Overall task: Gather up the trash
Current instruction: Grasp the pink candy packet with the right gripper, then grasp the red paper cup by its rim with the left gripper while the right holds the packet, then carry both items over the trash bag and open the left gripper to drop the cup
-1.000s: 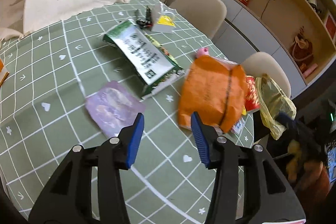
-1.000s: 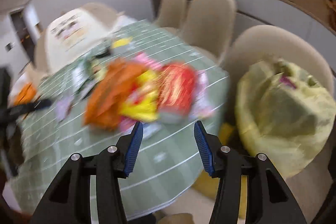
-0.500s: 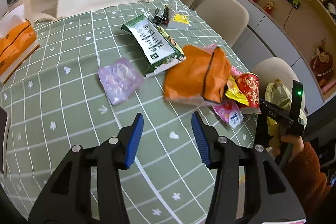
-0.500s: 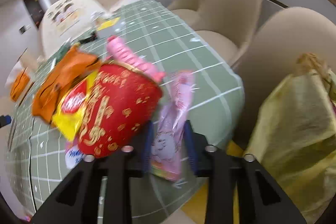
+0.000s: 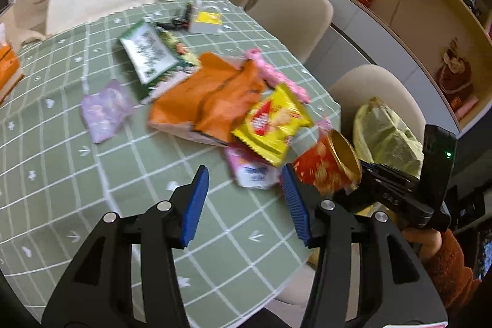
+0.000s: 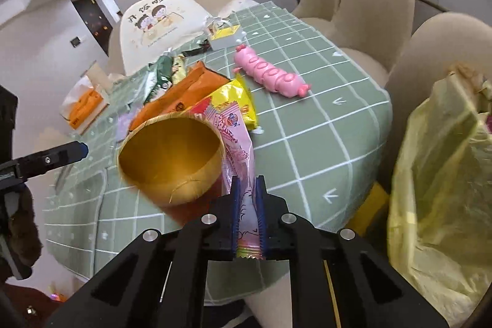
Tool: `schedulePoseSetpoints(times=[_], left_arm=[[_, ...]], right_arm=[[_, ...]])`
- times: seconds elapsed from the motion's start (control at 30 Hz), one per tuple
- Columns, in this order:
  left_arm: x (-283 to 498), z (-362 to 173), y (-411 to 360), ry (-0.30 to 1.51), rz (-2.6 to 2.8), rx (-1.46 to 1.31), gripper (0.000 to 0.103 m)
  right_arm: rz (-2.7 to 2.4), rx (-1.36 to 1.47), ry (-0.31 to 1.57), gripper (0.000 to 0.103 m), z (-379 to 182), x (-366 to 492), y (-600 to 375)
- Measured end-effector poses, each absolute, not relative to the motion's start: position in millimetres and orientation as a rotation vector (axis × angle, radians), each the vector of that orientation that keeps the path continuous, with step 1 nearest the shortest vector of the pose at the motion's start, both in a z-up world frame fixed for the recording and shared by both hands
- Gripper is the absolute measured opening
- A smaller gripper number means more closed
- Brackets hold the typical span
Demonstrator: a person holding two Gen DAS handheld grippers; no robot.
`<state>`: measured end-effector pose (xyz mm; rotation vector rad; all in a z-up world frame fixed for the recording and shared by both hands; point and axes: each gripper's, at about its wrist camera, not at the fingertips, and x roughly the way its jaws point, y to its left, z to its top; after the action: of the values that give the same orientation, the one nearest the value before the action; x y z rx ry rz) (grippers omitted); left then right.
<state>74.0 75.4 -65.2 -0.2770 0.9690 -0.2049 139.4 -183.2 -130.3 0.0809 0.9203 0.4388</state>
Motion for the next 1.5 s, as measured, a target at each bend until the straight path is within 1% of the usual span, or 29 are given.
schedulePoseSetpoints(times=[0.2,0.37,0.5,0.63,0.83,0.9,0.93,0.97,1.03,1.13,1.3,1.43,1.5], left_arm=[[75,-64,54,0.971,-0.222,-0.239,0.047],[69,-51,74,0.951,-0.206,-0.231,0.047],[64,-48,74,0.942,-0.286,-0.226,0.050],[72,-57,55,0.955,-0.348,-0.238,0.050],[98,-73,23,1.003,-0.319,-0.189,0.050],[106,-83,12,1.053,-0.298,-0.157,0.034],[108,-85,8,1.065,-0.295,-0.142,0.019],[109,-86,5,1.068,-0.294,-0.129,0.008],[110,-79,-4,1.053,-0.293,-0.097,0.005],[109,-60,-19,0.997,-0.315,-0.068,0.005],[112,4,-62,0.822,-0.367,0.009,0.005],[112,45,-101,0.707,-0.448,0.025,0.005],[115,55,-120,0.677,-0.474,0.037,0.005]], right_arm=[[0.401,0.209,0.914,0.011,-135,181,-180],[0.410,0.170,0.879,0.011,-124,191,-162],[0.397,0.099,0.834,0.011,-105,176,-167],[0.356,0.062,0.793,0.011,-90,149,-186],[0.293,0.124,0.757,0.011,-69,110,-229],[0.276,0.138,0.745,0.011,-62,100,-240],[0.270,0.141,0.739,0.011,-59,96,-245],[0.257,0.144,0.728,0.011,-54,90,-252],[0.242,0.147,0.714,0.011,-47,83,-261],[0.214,0.159,0.676,0.011,-32,72,-280],[0.174,0.145,0.609,0.011,-6,57,-306],[0.129,0.112,0.553,0.011,15,43,-330],[0.096,0.108,0.533,0.011,23,37,-348]])
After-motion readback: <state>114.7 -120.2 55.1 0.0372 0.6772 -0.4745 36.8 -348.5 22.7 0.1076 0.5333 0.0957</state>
